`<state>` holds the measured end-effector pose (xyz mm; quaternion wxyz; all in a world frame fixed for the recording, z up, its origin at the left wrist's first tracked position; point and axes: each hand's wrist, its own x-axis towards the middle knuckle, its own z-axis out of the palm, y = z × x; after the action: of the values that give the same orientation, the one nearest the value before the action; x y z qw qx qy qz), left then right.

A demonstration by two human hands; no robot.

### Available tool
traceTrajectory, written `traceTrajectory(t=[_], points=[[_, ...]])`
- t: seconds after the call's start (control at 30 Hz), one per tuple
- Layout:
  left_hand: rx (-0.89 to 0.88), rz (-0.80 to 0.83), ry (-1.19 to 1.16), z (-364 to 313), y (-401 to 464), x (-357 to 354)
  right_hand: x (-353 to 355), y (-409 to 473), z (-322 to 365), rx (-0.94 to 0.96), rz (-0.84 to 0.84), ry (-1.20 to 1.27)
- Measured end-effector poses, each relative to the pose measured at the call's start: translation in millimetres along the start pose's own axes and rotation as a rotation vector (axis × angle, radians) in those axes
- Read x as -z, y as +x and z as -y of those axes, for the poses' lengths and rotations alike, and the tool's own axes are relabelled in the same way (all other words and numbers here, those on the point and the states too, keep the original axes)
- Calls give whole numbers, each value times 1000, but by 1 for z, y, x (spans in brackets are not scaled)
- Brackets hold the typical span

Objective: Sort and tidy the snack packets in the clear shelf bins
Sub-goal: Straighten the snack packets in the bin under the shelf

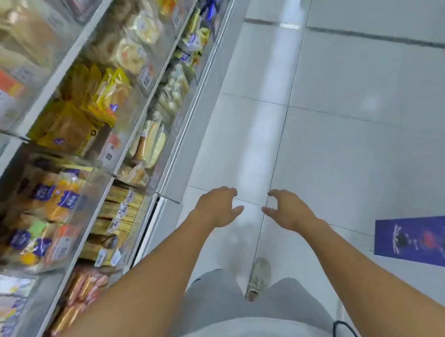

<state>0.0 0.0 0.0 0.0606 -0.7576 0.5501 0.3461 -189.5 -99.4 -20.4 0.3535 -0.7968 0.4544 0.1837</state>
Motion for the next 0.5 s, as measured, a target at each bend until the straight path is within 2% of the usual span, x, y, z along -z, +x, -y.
traceTrajectory(t=[0.23,0.5], points=[[-44,-63,5,-19,130,103,111,114,-14,-54,-13,1],[-56,41,-16,-10,297,216,241,240,-9,-141,-16,31]])
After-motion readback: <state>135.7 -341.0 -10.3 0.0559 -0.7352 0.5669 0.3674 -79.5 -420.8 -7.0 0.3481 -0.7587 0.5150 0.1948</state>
